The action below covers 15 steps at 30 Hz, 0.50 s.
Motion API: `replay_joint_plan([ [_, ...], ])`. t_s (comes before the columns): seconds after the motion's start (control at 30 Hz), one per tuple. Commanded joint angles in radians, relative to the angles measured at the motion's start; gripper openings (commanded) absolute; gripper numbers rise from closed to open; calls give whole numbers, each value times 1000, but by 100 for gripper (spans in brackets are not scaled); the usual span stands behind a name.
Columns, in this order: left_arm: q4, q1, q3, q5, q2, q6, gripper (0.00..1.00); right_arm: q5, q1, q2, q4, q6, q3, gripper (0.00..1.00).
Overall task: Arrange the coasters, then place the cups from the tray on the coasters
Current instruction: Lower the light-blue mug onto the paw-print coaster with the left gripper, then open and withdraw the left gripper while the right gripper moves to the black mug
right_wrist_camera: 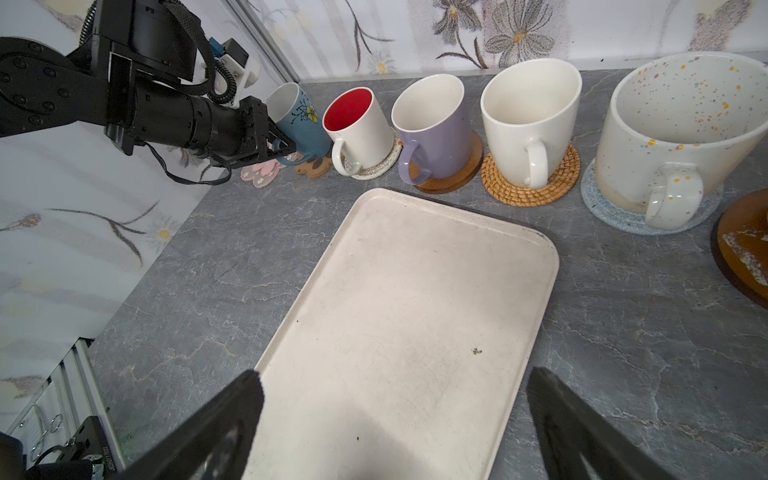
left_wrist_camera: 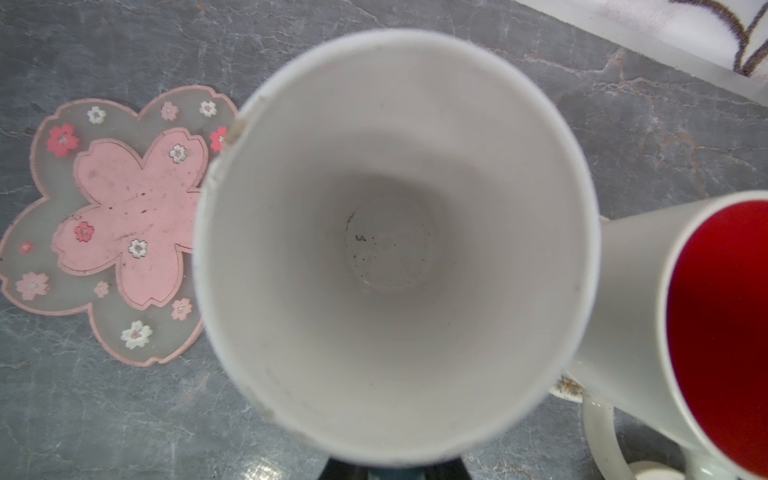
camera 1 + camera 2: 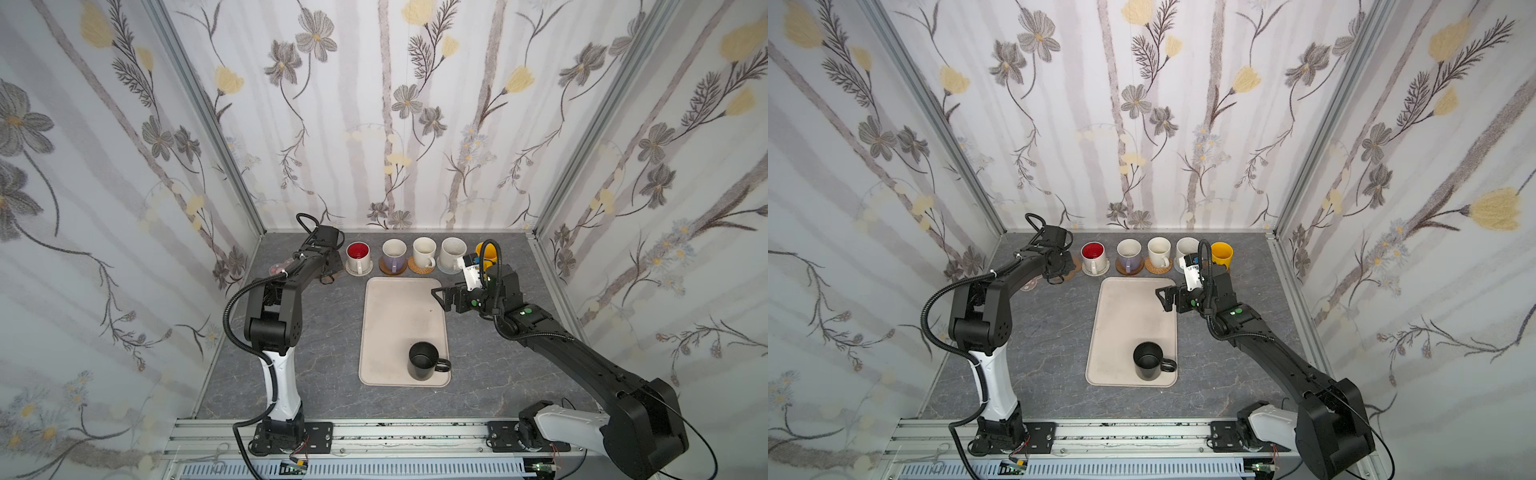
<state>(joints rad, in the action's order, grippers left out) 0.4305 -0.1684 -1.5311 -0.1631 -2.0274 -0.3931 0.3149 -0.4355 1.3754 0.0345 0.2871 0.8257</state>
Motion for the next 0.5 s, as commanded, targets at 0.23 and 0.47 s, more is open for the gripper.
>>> replay_joint_plan([
  [0.23,-36,1,21,5,25,-17,51,-5,1,-9,-34,-2,6,100],
  [0.47,-41,1,34,14,93,-16,80,-3,2,5,-7,-21,13,100],
])
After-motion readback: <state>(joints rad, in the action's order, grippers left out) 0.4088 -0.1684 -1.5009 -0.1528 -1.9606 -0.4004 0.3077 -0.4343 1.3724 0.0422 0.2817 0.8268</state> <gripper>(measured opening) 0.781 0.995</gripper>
